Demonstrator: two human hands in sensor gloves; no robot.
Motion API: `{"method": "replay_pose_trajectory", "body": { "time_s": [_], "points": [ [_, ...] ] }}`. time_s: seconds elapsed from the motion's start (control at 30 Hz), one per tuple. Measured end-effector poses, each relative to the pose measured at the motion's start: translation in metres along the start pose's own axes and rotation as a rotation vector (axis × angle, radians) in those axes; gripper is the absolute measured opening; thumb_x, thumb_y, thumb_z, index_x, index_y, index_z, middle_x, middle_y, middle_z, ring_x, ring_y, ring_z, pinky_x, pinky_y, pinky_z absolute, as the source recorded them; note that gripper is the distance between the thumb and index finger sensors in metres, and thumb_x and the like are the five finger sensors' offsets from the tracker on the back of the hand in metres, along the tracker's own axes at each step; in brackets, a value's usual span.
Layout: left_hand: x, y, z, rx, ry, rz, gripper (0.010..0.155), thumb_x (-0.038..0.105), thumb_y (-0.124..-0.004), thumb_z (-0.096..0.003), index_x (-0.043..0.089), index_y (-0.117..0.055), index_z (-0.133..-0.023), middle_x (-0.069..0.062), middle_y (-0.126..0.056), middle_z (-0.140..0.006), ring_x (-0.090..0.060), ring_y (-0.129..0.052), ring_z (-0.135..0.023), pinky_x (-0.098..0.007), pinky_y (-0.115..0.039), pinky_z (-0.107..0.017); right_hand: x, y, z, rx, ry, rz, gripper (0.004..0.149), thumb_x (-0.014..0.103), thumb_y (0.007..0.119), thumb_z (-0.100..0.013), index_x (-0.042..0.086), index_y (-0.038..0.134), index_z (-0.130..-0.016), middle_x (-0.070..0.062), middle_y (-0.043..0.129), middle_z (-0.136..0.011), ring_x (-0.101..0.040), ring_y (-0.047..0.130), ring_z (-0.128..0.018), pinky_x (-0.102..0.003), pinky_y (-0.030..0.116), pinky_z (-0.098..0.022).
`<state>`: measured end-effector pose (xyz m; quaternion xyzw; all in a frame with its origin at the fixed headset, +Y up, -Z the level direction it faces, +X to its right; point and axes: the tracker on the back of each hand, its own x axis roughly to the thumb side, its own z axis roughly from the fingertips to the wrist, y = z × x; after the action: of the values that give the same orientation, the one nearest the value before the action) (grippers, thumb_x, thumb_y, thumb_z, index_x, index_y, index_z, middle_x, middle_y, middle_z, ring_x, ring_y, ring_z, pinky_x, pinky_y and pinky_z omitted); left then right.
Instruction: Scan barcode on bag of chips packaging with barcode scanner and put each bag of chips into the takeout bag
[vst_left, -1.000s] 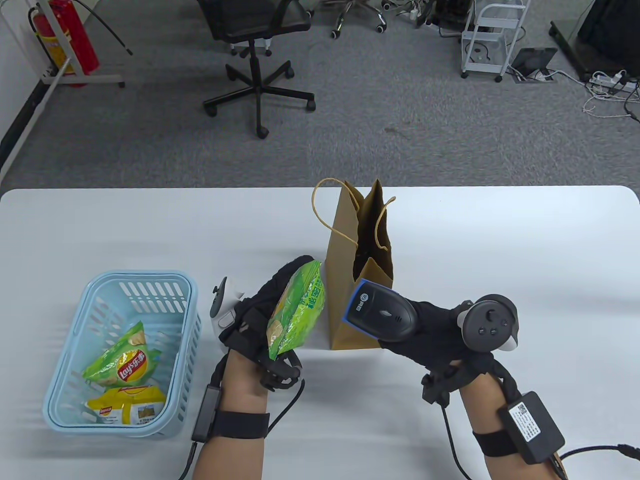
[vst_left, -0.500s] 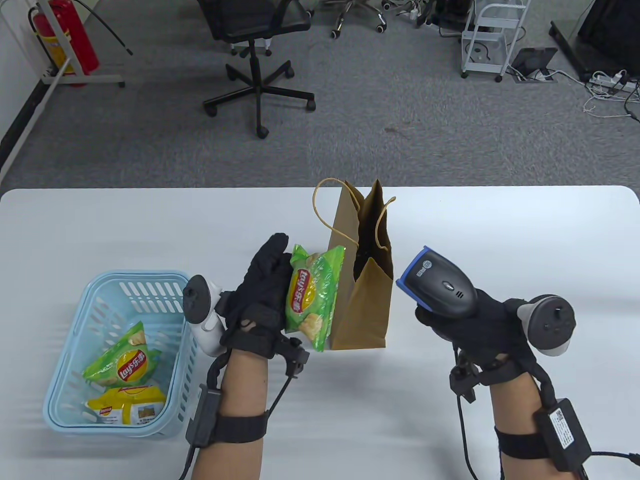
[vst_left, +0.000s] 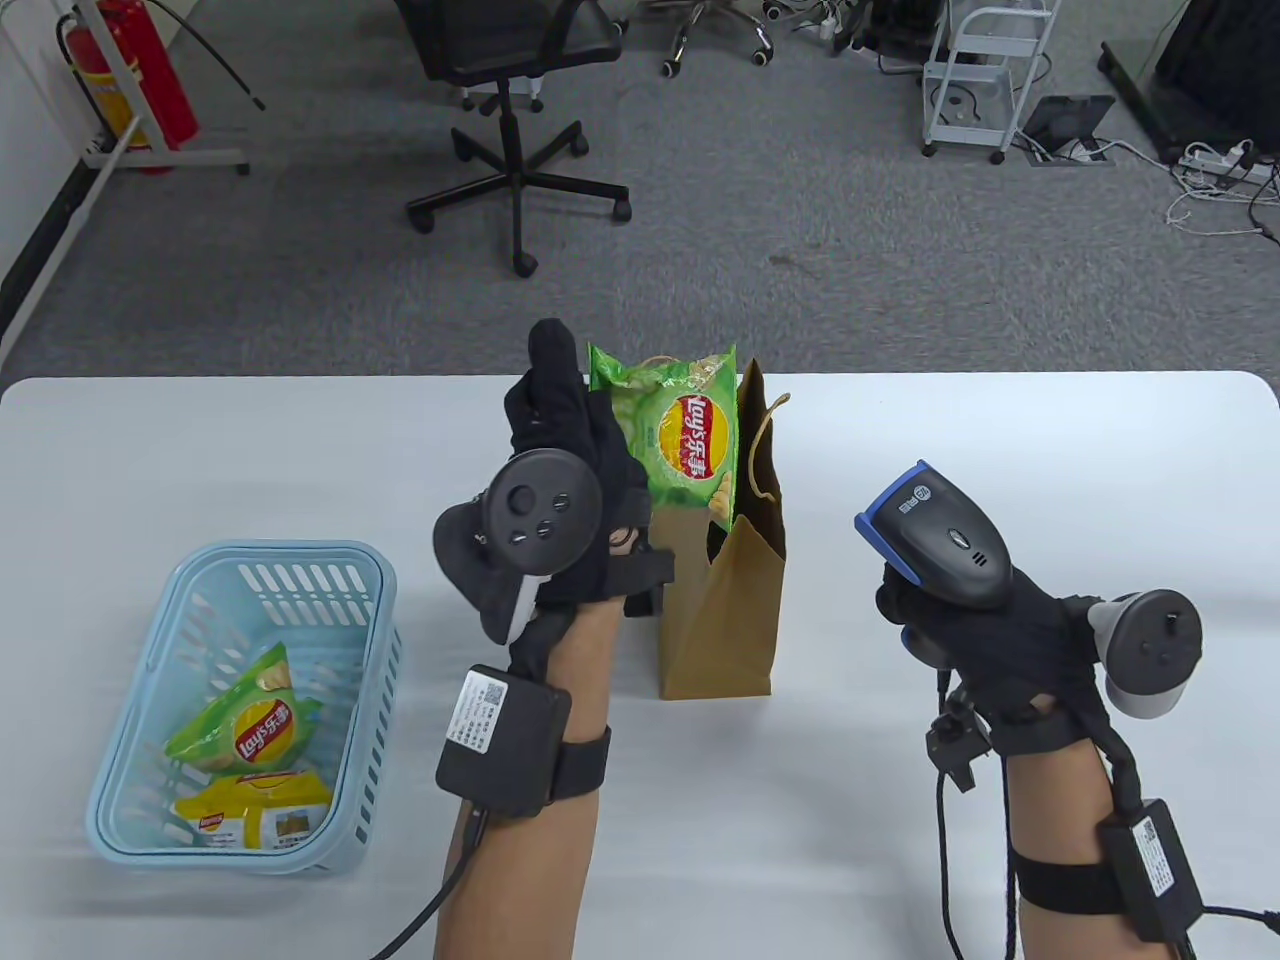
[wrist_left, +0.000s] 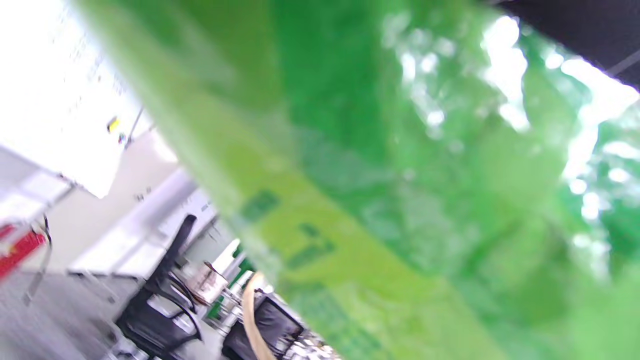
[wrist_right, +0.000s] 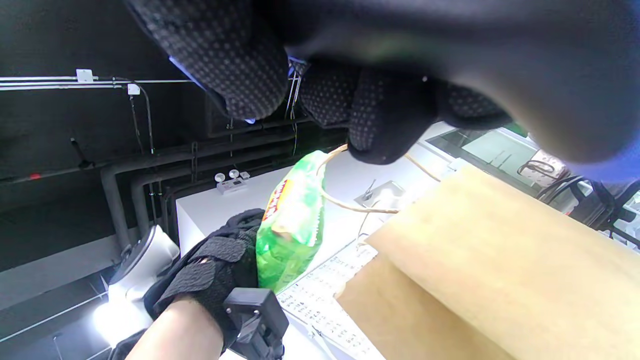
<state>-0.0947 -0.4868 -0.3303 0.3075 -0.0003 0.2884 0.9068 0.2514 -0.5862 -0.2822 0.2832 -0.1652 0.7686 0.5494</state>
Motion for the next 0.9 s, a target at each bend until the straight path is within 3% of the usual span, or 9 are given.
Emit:
{"method": "replay_pose_trajectory", "body": {
  "time_s": [0.23, 0.53, 0.7, 0.9],
  "points": [
    [0.040, -0.031, 0.001, 0.000, -0.078, -0.239, 0.062, 0.023, -0.065, -0.0605, 0.014, -0.038, -0.116, -0.008, -0.059, -0.098, -0.020, -0.093, -0.067, -0.026, -0.091, -0.045, -0.001, -0.003, 0.000, -0.015, 0.014, 0.001, 0.057, 0.035, 0.085, -0.058, 0.001, 0.069, -0.100, -0.015, 0.091, -0.081, -0.031, 0.106, -0.057, -0.054, 0.086, -0.047],
    [0.060, -0.057, -0.002, -0.012, -0.095, -0.467, 0.062, 0.023, -0.065, -0.0612, 0.016, -0.037, -0.116, -0.007, -0.058, -0.100, -0.020, -0.090, -0.070, -0.026, -0.090, -0.046, -0.001, -0.004, 0.000, -0.019, 0.020, -0.001, 0.057, 0.035, 0.085, -0.058, 0.001, 0.069, -0.100, -0.016, 0.091, -0.081, -0.031, 0.106, -0.058, -0.054, 0.086, -0.048],
    [0.066, -0.063, -0.005, -0.143, -0.051, -0.437, 0.064, 0.027, -0.068, -0.0601, 0.017, -0.041, -0.117, -0.011, -0.056, -0.105, -0.025, -0.090, -0.070, -0.029, -0.088, -0.044, -0.002, -0.004, -0.001, -0.019, 0.025, -0.001, 0.057, 0.035, 0.085, -0.058, 0.000, 0.069, -0.100, -0.016, 0.091, -0.081, -0.031, 0.106, -0.058, -0.054, 0.086, -0.048],
    [0.069, -0.053, -0.008, -0.292, -0.027, -0.360, 0.073, 0.043, -0.069, -0.0599, 0.016, -0.038, -0.119, -0.019, -0.051, -0.111, -0.035, -0.087, -0.074, -0.037, -0.086, -0.046, -0.003, -0.003, -0.001, -0.017, 0.025, 0.000, 0.057, 0.035, 0.085, -0.058, 0.000, 0.069, -0.100, -0.016, 0.091, -0.081, -0.031, 0.105, -0.058, -0.054, 0.086, -0.047]
  ]
}}
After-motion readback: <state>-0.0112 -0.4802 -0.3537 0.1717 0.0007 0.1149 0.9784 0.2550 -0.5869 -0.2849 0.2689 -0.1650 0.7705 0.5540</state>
